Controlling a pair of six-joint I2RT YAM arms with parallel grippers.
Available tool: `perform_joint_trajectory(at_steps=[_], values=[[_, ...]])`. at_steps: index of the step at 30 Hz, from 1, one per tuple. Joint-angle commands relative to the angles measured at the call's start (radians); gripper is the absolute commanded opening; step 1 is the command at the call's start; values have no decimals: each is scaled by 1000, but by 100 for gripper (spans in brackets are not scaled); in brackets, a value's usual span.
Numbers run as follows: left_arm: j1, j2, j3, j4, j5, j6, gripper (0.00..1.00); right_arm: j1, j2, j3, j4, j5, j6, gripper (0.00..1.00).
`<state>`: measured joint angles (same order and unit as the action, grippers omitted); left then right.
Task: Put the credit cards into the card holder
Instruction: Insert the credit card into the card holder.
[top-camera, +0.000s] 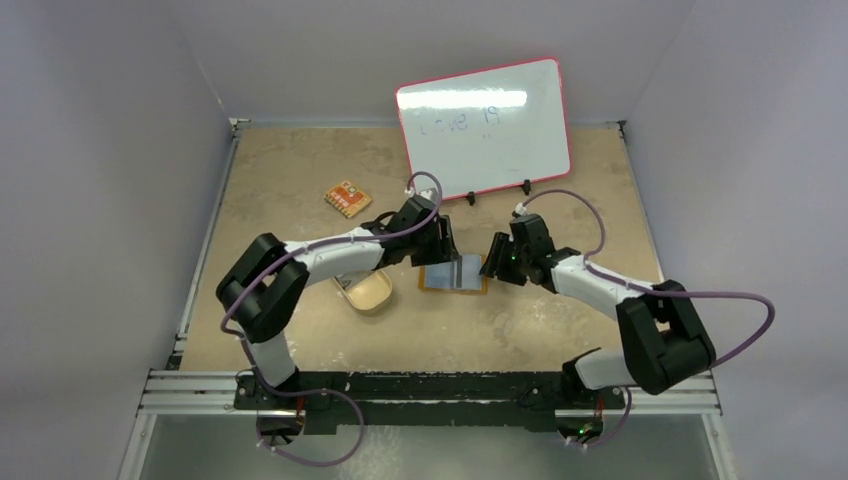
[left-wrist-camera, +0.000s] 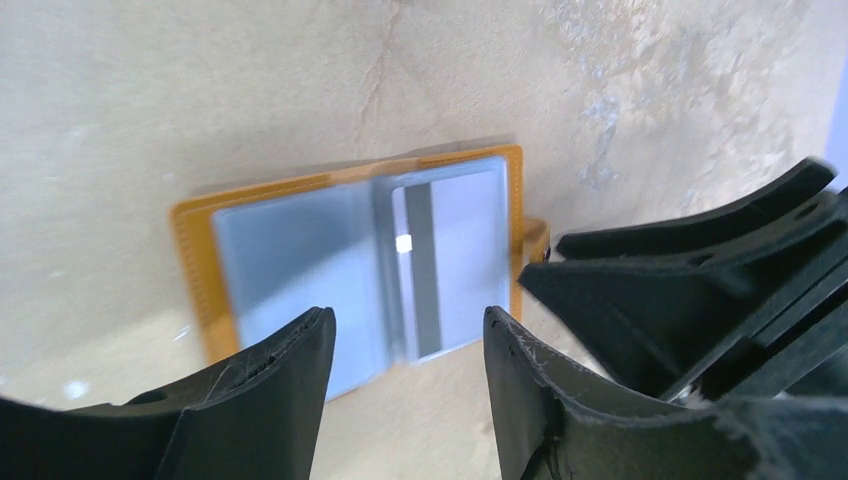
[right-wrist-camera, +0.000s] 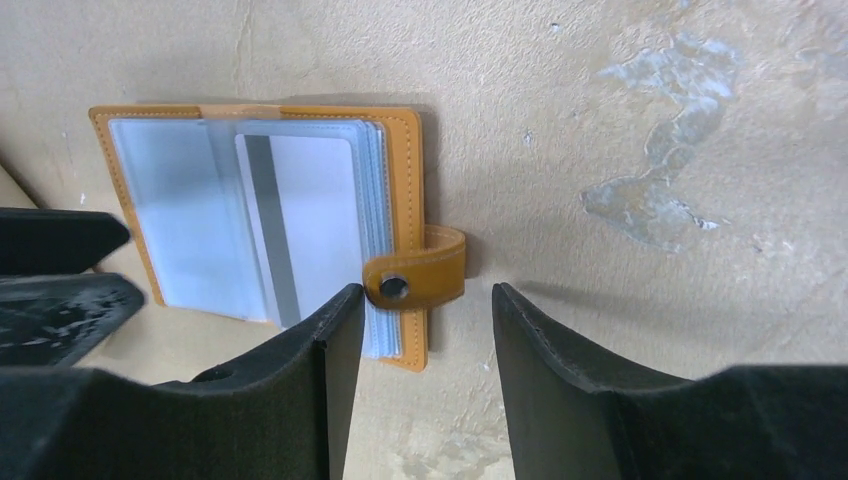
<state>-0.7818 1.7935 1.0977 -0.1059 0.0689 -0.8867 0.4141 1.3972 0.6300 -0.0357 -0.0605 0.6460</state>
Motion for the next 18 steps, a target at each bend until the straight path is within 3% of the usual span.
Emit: perform_joint_trajectory(at_steps=[1,10,13,18], values=[[23,-129,25,-147,-107,182,56,7,-64,63,-65,33,-14,53],[117,-282,107,-535,-337,585,54,28,-129,112,-104,18,11,53],[121,-322,90,-593,-384,717,54,60,-126,134,-101,17,25,53],[135,-352,39,-614,-462,798,55,131,-89,174,-109,39,42,53]])
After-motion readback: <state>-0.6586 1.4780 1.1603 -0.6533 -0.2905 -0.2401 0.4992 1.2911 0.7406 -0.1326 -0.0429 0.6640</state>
